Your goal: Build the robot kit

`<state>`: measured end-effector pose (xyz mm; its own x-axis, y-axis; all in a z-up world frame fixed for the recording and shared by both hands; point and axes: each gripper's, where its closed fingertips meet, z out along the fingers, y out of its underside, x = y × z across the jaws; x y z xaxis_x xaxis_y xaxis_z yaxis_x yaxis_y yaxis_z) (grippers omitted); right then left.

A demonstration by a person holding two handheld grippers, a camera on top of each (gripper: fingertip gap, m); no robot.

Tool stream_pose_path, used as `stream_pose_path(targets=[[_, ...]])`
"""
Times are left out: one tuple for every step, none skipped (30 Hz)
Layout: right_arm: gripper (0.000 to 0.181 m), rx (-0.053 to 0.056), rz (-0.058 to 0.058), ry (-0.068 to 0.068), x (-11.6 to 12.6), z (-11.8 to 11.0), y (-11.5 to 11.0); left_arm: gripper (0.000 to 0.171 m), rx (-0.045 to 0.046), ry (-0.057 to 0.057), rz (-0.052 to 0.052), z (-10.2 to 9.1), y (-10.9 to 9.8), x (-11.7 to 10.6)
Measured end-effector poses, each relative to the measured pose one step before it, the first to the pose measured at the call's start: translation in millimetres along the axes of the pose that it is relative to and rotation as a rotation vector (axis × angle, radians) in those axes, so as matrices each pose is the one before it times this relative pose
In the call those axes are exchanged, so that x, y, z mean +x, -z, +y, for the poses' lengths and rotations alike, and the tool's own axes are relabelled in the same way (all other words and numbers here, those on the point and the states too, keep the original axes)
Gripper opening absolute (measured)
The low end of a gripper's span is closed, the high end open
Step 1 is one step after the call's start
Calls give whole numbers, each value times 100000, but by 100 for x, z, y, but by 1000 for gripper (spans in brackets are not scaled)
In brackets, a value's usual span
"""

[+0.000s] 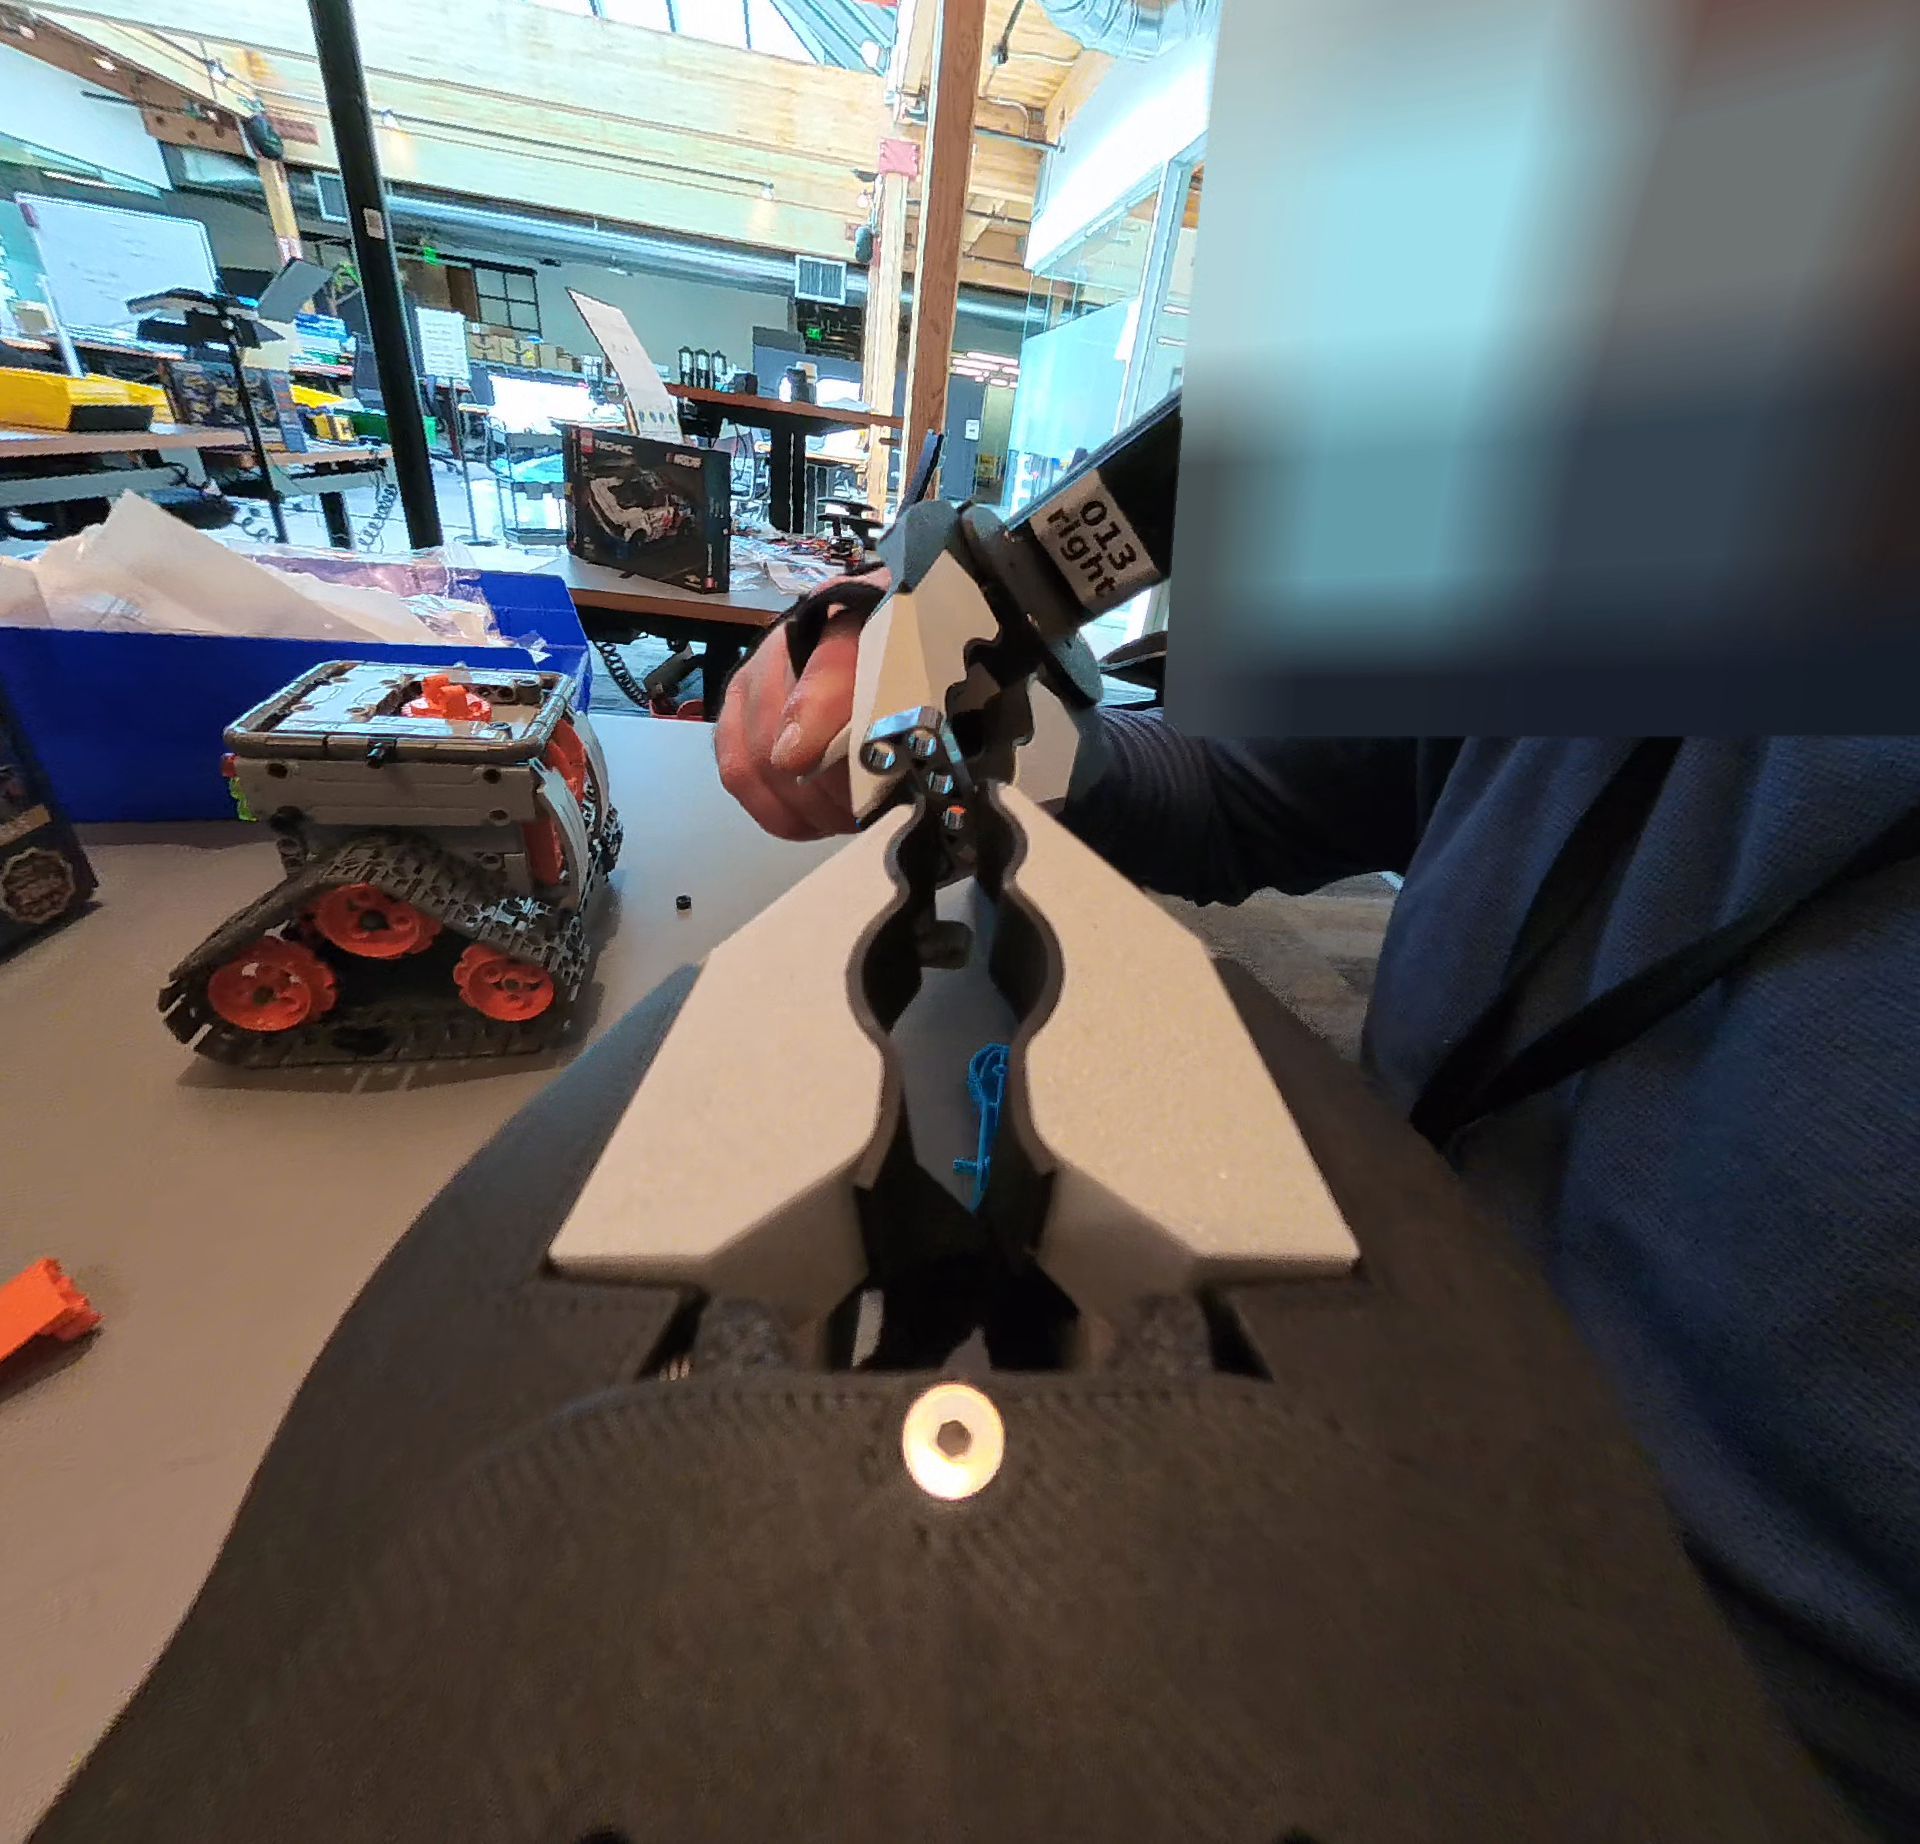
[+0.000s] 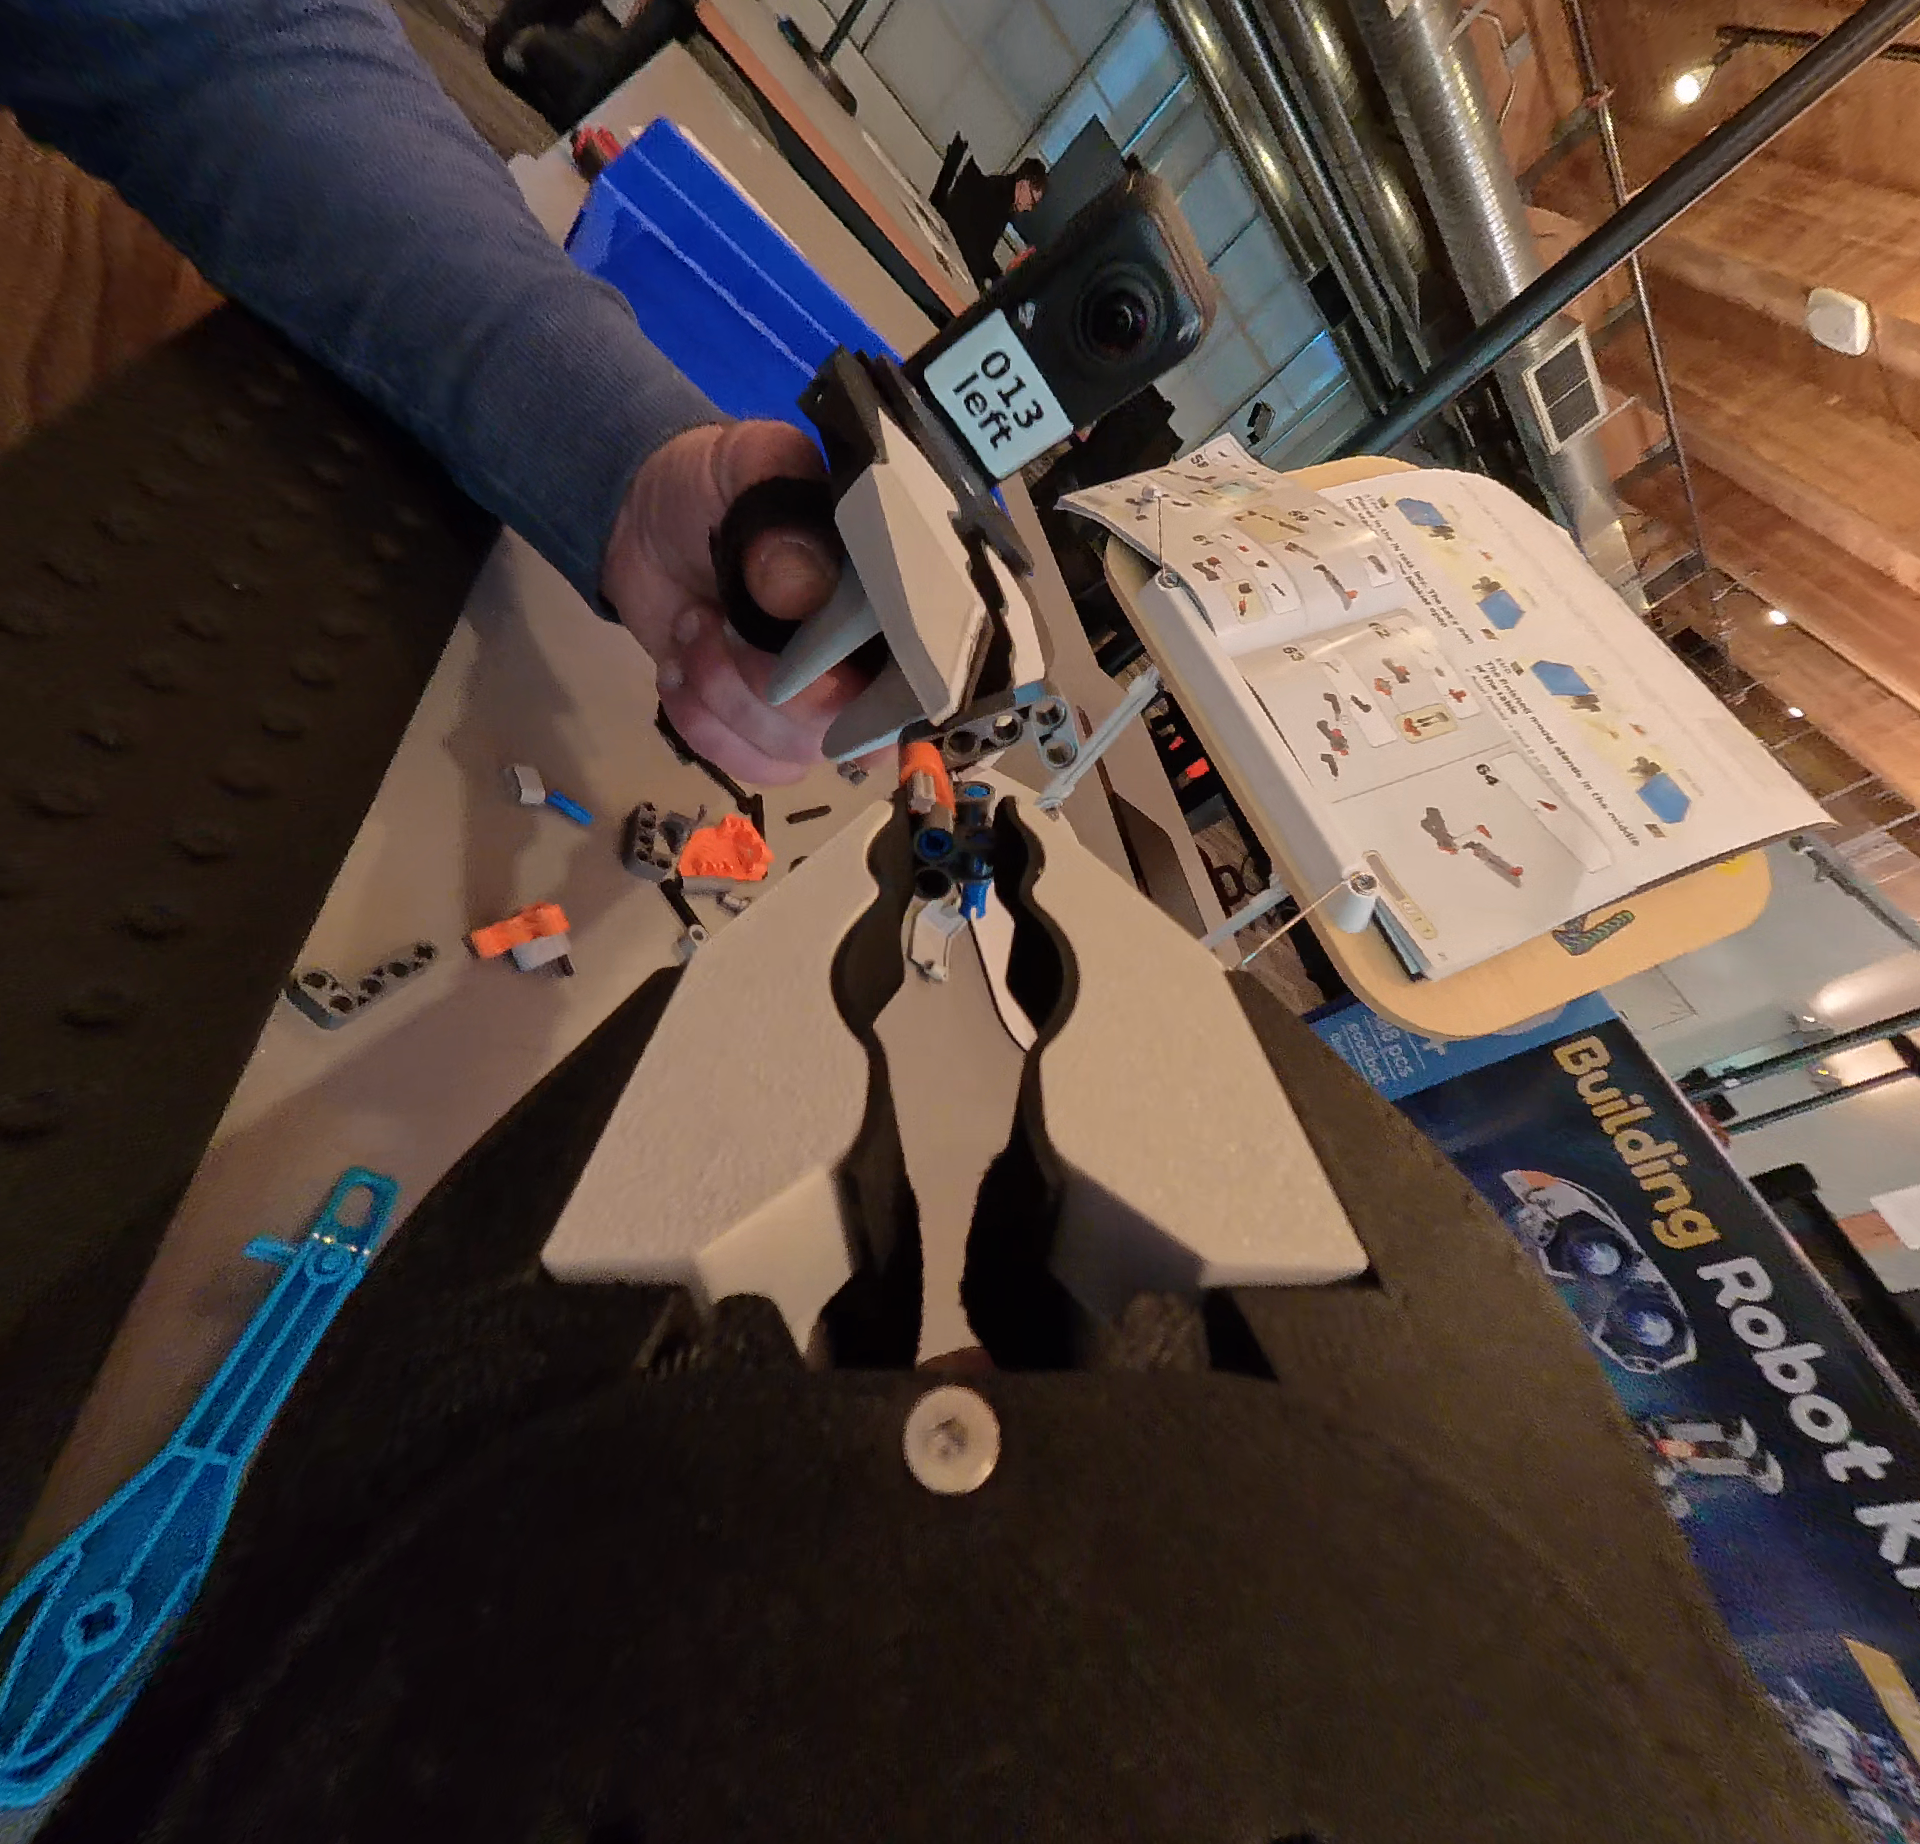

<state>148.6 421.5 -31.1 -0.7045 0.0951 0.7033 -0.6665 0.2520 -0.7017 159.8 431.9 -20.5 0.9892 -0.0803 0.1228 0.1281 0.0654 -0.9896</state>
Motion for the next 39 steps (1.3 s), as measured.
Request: stream_pose_path(targets=[[13, 224, -675, -736, -54, 14, 47, 5, 532, 1426, 978, 27, 1, 115], [13, 1217, -2065, -3485, -191, -80, 40, 5, 129, 717, 627, 118, 29, 50], [13, 451, -1242, -1930, -69, 154, 53, 5, -1106, -1103, -1174, 124, 55, -108], [13, 1035, -82, -1533, 249, 11, 297, 5, 2170, 703, -825, -427, 401, -231], [13, 2329, 2746, -4000, 1057, -226, 827, 5, 8559, 3027, -2733, -1467, 1322, -795], [13, 3984, 3255, -5534, 1400, -419, 1311, 4, 5717, 2653, -3181, -1269, 1556, -957], [13, 1079, -523, -2635, 460, 109, 1014, 5, -1679, -3077, -3981, 71, 631, -649], [13, 385, -395, -1833, 139, 343, 524, 5, -1778, -947, -710, 393, -137, -117], [13, 1630, 780, -2065, 257, -144, 129, 5, 145, 1727, 3885, -49, -432, 552], [13, -1361, -1376, 498, -156, 116, -261, 5, -1296, -1408, 573, 143, -374, 17], [13, -3545, -4840, -3173, -562, 836, -444, 5, -3500, -2560, -3436, 605, -157, -771], [13, -1512, -520, -2538, -55, 869, -297, 6, -6342, 352, 584, 1131, -224, -227], [13, -2326, -809, -602, -197, 761, -196, 5, -5723, 696, 2320, 1049, -325, 258], [13, -1248, -2855, -3465, -255, 474, -202, 5, -4821, -5233, -4454, 843, -246, -388], [13, 204, -2854, -5741, -51, 332, -194, 5, -6301, -3303, -3000, 836, -254, -151], [13, -398, -1479, -2911, 8, 349, -172, 5, -3482, 235, 1289, 374, -148, 357], [13, -2497, -3087, -2820, -322, 521, -278, 5, -3125, 101, -1202, 379, -47, -134], [14, -4384, -4622, -4167, -605, 814, -482, 5, -4084, -2956, -5802, 607, 62, -889], [14, -3761, -2735, -1113, -559, 786, -610, 5, -3022, -1043, -1869, 489, 92, -436], [14, -4959, -548, 2773, -491, 775, -704, 5, -359, 1200, 2776, 83, 116, 238], [14, -7022, -1201, 2815, -605, 874, -872, 5, 843, 244, -51, -95, 98, -117], [14, -6216, -1258, 1932, -526, 787, -982, 5, -17, -497, -1990, 15, 68, -360], [14, -6039, -2597, 1324, -653, 827, -1033, 5, -54, 194, 1028, 23, 34, 93], [14, -6322, -2926, 1503, -700, 870, -1025, 5, 735, 1092, 1545, -30, -12, 143], [14, -4559, -1313, 1986, -470, 579, -915, 5, 1015, 1900, 1619, -12, -45, 75], [14, -3998, -1371, 1411, -411, 450, -745, 5, 783, 2060, 2238, 68, -37, 117], [15, -3316, -1588, 679, -352, 347, -568, 5, 409, 2194, 3052, 144, -36, 236], [15, -1789, -871, 537, -209, 148, -391, 5, 1798, 2352, 1070, -77, -3, -77], [15, -896, -788, 230, -185, 68, -300, 5, 2026, 2853, 1126, -164, -16, -103], [22, -1264, -1607, -316, -257, 168, -212, 5, 573, 2494, 1525, 29, -49, -41], [31, -542, -403, -83, -59, 92, -4, 5, -370, 1479, 667, 144, -65, -120], [37, 1038, 138, -131, 41, -114, 280, 5, -156, 1480, 227, 105, -58, -172], [42, 2644, 389, -1068, 167, -329, 536, 6, -140, 1591, 1110, 59, -50, 9], [44, 3395, 145, -1828, 227, -424, 710, 6, -1348, 645, 576, 215, -81, -21], [44, 3327, 1681, -1517, 484, -407, 845, 5, -2209, -1541, -2164, 304, -100, -287], [41, 3327, 4164, -1133, 917, -396, 1002, 5, -4061, -1975, -2652, 493, -188, -259], [39, 4204, 4734, -1842, 1115, -564, 1078, 5, -4478, -2132, -1354, 509, -273, 67], [37, 5472, 4695, -2786, 1160, -845, 1020, 5, -3764, -3053, -1933, 367, -344, 100], [37, 5380, 3968, -2670, 992, -936, 805, 5, -4739, -2603, -2573, 470, -447, 0]])
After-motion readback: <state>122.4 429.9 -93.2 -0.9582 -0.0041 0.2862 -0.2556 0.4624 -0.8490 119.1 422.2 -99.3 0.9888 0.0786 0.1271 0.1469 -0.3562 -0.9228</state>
